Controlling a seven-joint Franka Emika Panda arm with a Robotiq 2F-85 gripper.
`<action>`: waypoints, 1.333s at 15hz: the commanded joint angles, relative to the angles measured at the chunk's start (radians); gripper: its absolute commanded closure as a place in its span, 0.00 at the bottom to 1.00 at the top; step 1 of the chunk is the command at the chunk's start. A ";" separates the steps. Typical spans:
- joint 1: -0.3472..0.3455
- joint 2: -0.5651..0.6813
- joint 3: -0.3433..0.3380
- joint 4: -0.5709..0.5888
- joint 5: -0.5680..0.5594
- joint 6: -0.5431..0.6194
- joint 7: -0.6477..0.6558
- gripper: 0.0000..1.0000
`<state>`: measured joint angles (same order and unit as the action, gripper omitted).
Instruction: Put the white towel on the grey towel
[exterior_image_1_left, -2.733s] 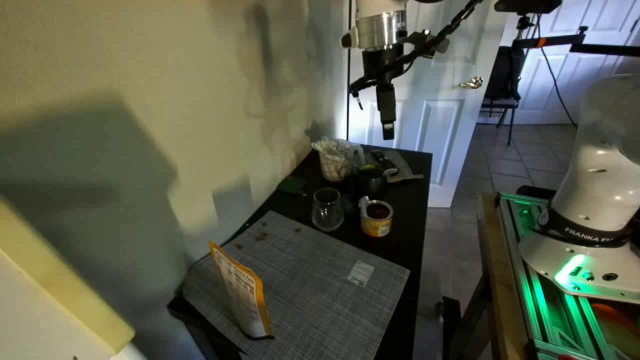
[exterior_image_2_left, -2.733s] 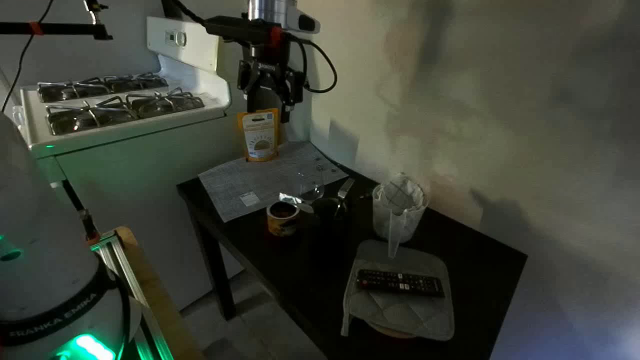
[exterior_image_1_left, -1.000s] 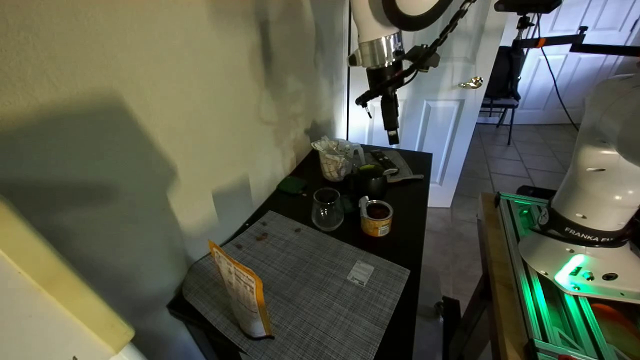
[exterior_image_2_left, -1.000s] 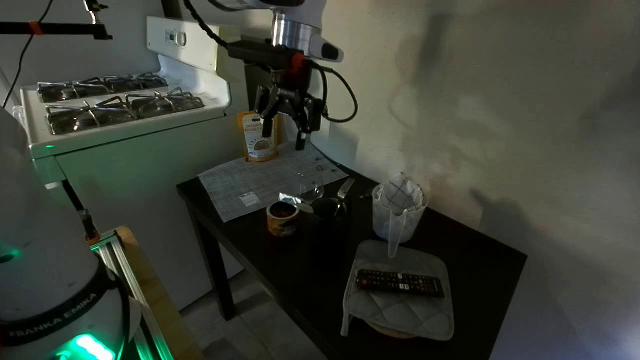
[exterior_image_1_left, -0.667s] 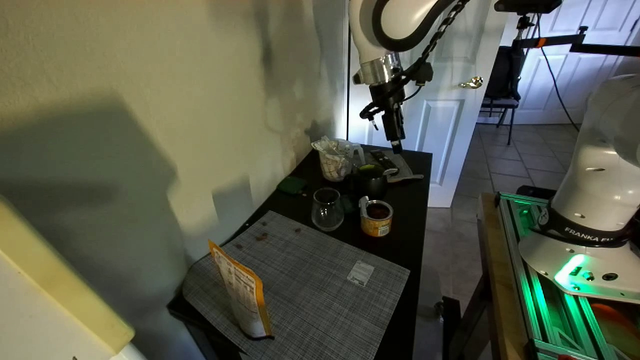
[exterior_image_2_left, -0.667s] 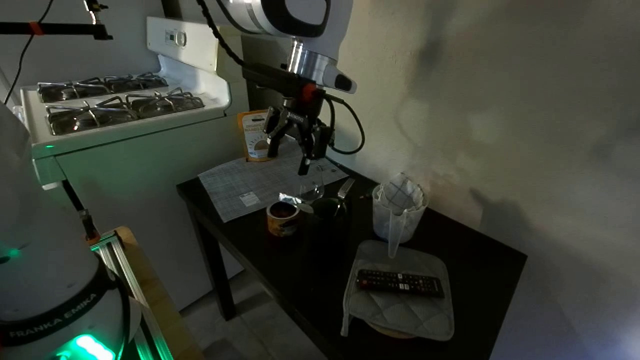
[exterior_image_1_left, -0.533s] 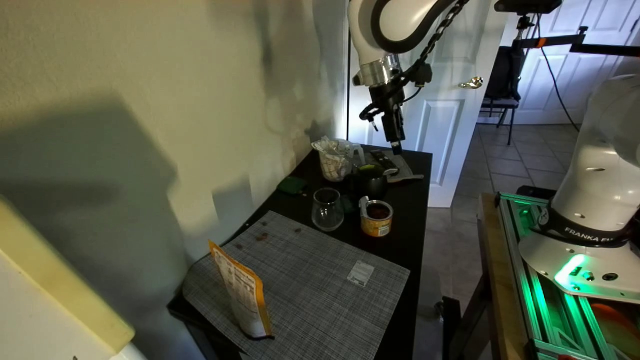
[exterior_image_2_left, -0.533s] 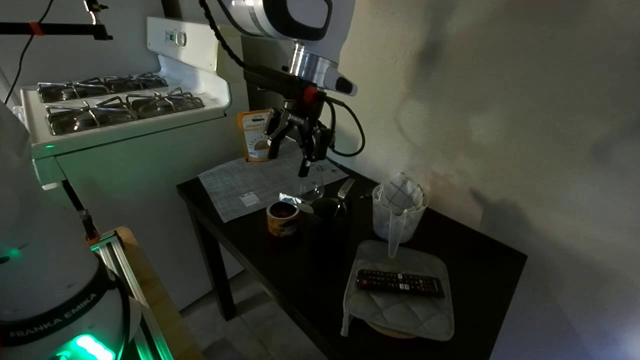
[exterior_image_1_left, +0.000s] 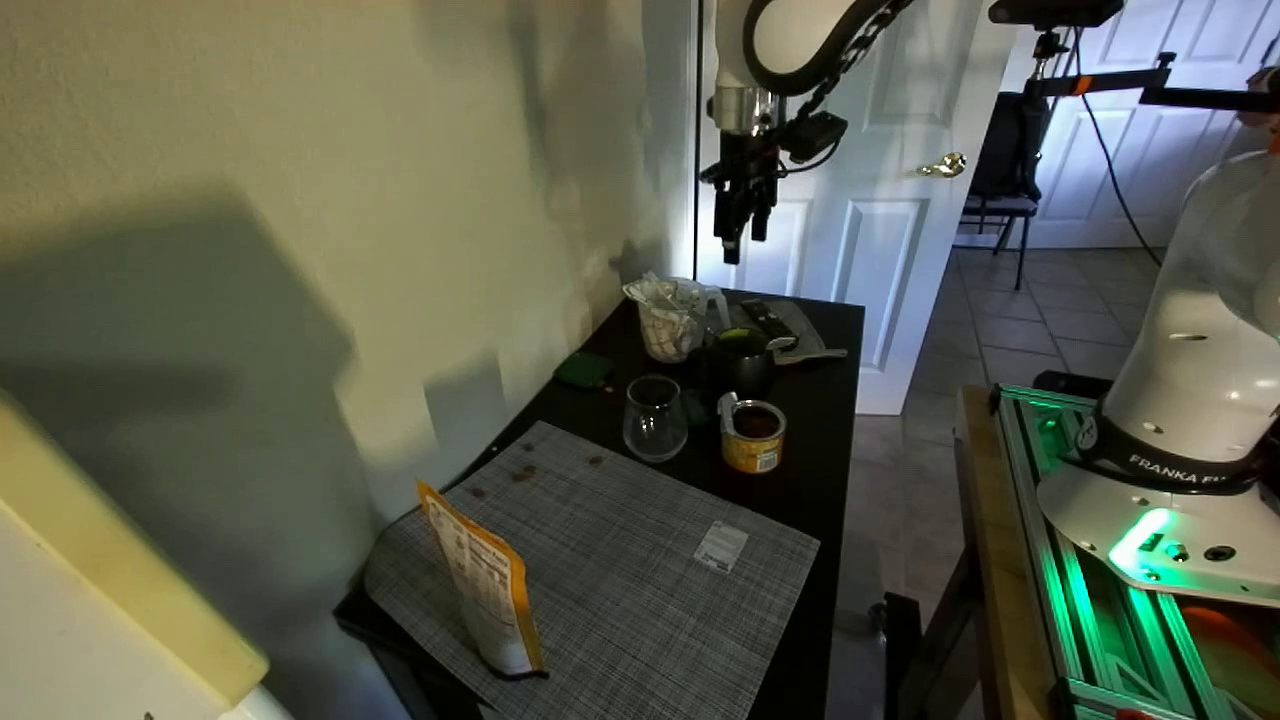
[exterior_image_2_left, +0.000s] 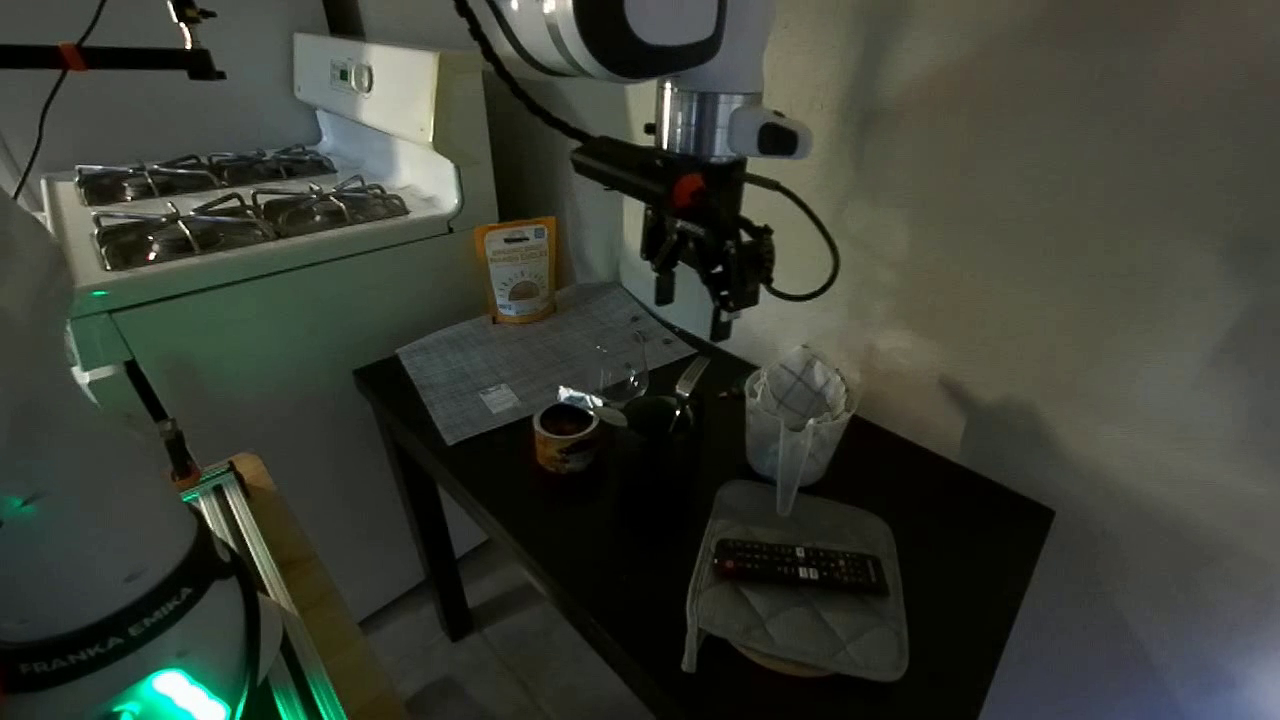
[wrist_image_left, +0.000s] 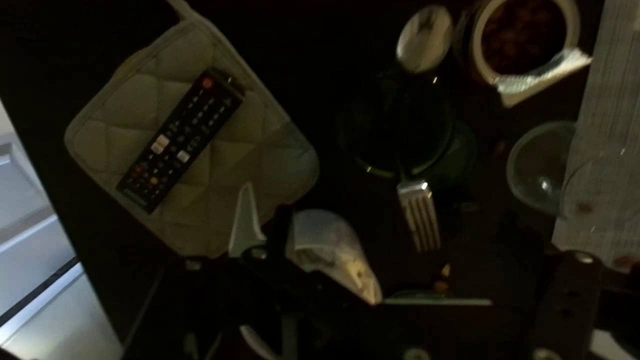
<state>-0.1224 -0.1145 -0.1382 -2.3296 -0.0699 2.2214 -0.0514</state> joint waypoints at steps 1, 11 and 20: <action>-0.024 0.106 -0.012 0.138 0.028 0.094 0.106 0.00; -0.022 0.246 -0.010 0.224 0.089 0.221 0.258 0.00; -0.053 0.491 0.028 0.342 0.406 0.393 0.234 0.00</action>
<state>-0.1528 0.2965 -0.1321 -2.0585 0.2787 2.5978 0.1847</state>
